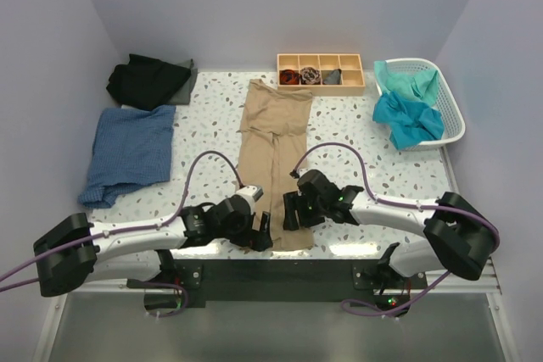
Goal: Fold and stack the t-shirts
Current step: Fold the tshirt
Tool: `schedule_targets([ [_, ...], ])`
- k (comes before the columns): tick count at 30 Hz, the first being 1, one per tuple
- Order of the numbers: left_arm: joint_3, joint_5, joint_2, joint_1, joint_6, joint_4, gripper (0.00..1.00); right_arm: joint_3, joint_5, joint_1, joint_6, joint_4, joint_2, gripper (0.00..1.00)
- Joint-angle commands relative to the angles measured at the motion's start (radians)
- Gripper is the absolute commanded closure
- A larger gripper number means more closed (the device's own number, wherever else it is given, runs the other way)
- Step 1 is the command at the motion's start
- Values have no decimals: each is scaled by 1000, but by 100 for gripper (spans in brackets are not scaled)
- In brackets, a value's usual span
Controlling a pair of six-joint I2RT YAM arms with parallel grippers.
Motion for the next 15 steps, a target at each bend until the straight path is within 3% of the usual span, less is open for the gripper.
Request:
schedule_targets([
  [1,-43,-1,-2,-15,-33,-13,0,1,101,4,4,-124,-2,36],
  [15,-88,7,-62,-35,-48,-113,0,-19,152,4,33,-180,15,36],
])
